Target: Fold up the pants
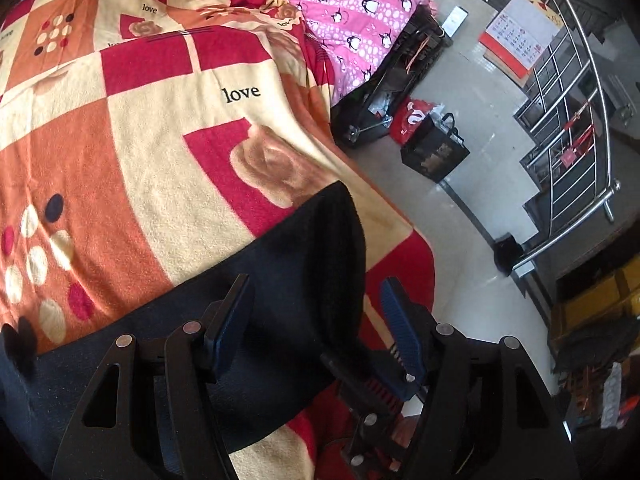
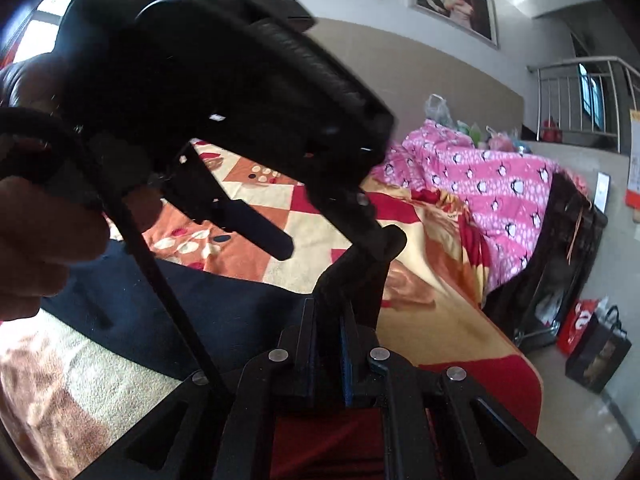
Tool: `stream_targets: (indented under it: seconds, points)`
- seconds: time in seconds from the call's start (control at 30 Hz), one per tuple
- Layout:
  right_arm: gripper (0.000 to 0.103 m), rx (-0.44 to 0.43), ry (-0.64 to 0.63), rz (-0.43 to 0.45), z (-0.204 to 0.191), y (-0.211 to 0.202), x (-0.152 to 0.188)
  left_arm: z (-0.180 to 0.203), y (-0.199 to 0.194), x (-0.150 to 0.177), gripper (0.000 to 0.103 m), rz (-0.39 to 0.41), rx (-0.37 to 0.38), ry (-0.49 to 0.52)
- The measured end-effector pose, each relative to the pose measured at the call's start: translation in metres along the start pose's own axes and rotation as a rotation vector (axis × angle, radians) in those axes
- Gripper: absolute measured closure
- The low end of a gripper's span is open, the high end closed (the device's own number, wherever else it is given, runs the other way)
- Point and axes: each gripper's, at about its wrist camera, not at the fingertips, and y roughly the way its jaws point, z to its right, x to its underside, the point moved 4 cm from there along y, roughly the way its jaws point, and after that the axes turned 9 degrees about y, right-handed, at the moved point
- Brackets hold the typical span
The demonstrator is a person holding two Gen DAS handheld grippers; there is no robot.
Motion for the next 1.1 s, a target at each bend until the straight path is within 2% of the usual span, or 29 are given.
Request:
stream_targets:
  seconds: [0.17,0.27,0.3,0.33,0.37,0.4,0.53,0.63,0.73,0.83,0.97,1.1]
  points:
    - [0.094,-0.007,-0.149,0.053,-0.026,-0.009,0.009,0.002,0.01,0.002,0.037,-0.029,-0.02,-0.024]
    - [0.094,0.011,-0.235,0.08,-0.044,-0.013,0.015,-0.006,0.004,0.005,0.038,0.01,-0.036,-0.059]
    - [0.094,0.019,-0.239,0.077,-0.044,-0.011,0.015,-0.009,0.002,0.006,0.041,0.023,-0.026,-0.074]
    - [0.094,0.02,-0.237,0.074,-0.043,-0.01,0.016,-0.013,0.0,0.007,0.064,0.04,-0.01,-0.089]
    - [0.094,0.024,-0.24,0.073,-0.043,-0.009,0.016,-0.017,0.0,0.007,0.081,0.049,0.014,-0.102]
    - [0.094,0.026,-0.247,0.076,-0.043,-0.009,0.016,-0.021,-0.002,0.008,0.093,0.055,0.022,-0.111]
    - [0.094,0.037,-0.3,0.096,-0.051,-0.012,0.017,-0.029,-0.013,0.018,0.094,0.103,0.004,-0.124]
    - [0.094,0.022,-0.339,0.103,-0.061,-0.019,0.014,-0.038,-0.036,0.032,0.094,0.173,0.001,-0.147]
    - [0.094,-0.023,-0.372,0.103,-0.08,-0.03,0.004,-0.056,-0.064,0.048,0.094,0.245,-0.011,-0.16]
    - [0.094,-0.096,-0.388,0.089,-0.113,-0.034,-0.01,-0.082,-0.091,0.068,0.094,0.285,-0.042,-0.177]
    - [0.094,-0.191,-0.422,0.059,-0.169,-0.03,-0.015,-0.127,-0.12,0.097,0.094,0.29,-0.087,-0.245]
    - [0.094,-0.214,-0.513,0.006,-0.223,-0.011,-0.002,-0.16,-0.121,0.122,0.094,0.245,-0.122,-0.305]
